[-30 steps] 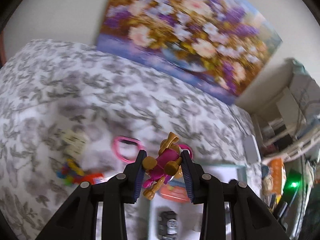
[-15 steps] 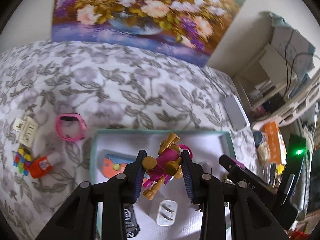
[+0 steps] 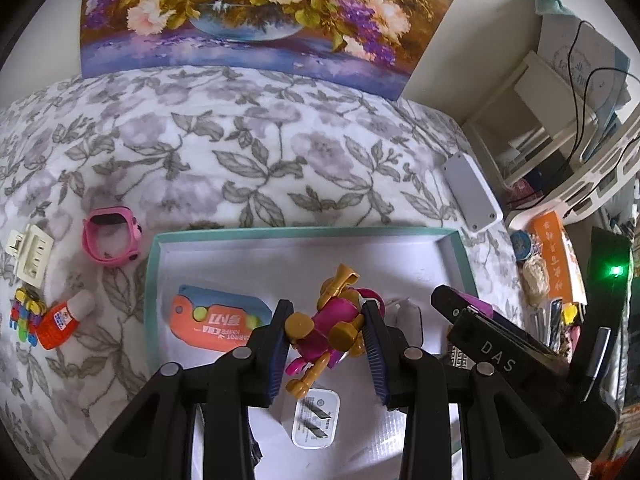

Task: Organize rigid objects
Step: 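Carry the lighter into the tray with the right gripper while the left carries the pink toy figure, then release the lighter and toy figure in the tray and withdraw both grippers, then reach the right gripper to the orange glue bottle, then grasp the orange glue bottle with the right gripper while the left grasps the colourful toy blocks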

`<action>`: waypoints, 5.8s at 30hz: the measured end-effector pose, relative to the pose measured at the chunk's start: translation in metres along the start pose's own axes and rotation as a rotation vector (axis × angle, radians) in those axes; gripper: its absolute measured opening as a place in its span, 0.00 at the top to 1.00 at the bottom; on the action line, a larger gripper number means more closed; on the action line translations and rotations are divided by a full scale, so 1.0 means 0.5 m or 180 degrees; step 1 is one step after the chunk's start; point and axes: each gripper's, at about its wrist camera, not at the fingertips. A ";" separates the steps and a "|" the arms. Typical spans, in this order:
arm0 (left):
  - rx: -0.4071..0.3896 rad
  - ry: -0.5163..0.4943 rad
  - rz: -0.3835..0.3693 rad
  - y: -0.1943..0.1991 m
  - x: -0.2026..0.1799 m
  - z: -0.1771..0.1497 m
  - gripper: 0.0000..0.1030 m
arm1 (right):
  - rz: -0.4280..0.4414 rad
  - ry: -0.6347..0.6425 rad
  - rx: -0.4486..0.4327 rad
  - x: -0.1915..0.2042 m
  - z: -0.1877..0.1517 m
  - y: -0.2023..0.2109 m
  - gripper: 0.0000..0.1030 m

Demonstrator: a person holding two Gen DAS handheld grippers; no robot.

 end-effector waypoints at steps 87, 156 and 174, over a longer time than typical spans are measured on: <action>-0.0292 0.1508 0.1482 0.260 0.509 -0.053 0.00 | 0.0523 0.1362 0.0071 0.484 -0.164 0.079 0.07; 0.0053 0.2091 0.1109 0.147 0.607 -0.053 0.00 | 0.0668 0.1824 0.0068 0.581 -0.174 -0.029 0.25; 0.0102 0.1587 0.0906 0.099 0.525 -0.022 0.01 | 0.0432 0.1528 -0.0066 0.491 -0.096 0.026 0.25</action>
Point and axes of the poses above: each gripper's, at about its wrist camera, not at the fingertips, and y roughly against the way its jaws point, x to its left, z to its top, and after that the axes turned 2 degrees about y, right-handed
